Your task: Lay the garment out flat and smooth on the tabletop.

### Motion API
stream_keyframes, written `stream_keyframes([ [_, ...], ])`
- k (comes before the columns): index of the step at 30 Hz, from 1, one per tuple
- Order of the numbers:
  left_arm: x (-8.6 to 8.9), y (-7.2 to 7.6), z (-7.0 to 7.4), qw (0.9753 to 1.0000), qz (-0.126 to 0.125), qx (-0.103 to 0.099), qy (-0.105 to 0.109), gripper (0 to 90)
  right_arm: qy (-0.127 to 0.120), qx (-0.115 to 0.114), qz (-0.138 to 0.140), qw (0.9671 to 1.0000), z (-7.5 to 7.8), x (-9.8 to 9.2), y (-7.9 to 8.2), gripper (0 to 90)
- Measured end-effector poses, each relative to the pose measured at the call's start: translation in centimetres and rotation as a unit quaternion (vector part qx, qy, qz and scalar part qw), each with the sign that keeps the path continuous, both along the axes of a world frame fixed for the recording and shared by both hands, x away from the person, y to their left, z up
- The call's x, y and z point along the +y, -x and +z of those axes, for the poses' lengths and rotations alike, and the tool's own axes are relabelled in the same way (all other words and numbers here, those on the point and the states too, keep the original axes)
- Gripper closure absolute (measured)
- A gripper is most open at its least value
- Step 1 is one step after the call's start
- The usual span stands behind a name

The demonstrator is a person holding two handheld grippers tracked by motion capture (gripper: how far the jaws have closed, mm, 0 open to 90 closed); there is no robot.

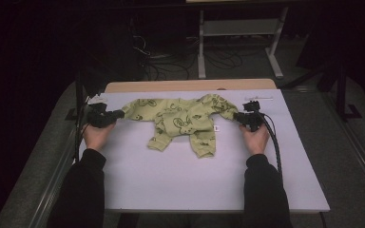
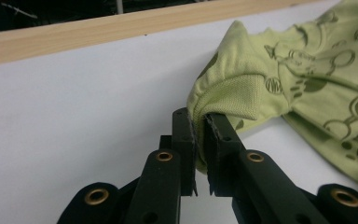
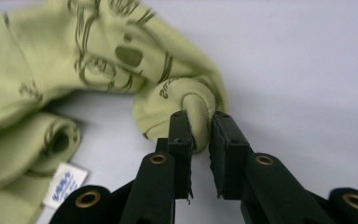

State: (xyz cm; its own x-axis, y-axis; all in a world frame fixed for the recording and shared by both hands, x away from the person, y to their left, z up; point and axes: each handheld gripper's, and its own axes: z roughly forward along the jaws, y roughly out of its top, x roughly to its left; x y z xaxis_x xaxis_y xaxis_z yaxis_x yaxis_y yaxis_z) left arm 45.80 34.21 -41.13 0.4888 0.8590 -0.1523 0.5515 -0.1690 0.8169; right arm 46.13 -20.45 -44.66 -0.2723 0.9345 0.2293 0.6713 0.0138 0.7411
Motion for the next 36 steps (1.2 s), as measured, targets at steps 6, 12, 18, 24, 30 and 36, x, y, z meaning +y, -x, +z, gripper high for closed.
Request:
stream_keyframes([
  [6,0.2,-0.7,0.9,0.9999,0.011,0.006,0.004,83.7,-0.005,-0.01,-0.024,0.9997,1.5,-2.0,-0.3,78.8],
  [12,0.7,-1.8,2.3,0.9996,0.025,-0.001,0.01,84.2,0.011,-0.022,-0.026,0.9994,3.6,-2.6,-0.9,79.0],
  [18,1.0,-3.1,3.8,0.999,0.038,-0.007,0.021,84.5,0.032,-0.045,-0.018,0.9983,5.8,-2.0,-2.1,79.1],
  [24,1.4,-4.1,4.2,0.997,0.064,-0.004,0.044,84.7,0.039,-0.058,-0.021,0.9973,6.7,-1.4,-3.6,79.1],
  [30,1.7,-4.7,3.8,0.9935,0.09,0.003,0.069,84.9,0.04,-0.067,-0.026,0.9966,7.6,-1.1,-4.7,79.1],
  [36,1.9,-5.4,2.5,0.9888,0.117,0.025,0.09,84.9,0.045,-0.062,-0.032,0.9965,7.0,-1.2,-5.6,79.0],
])
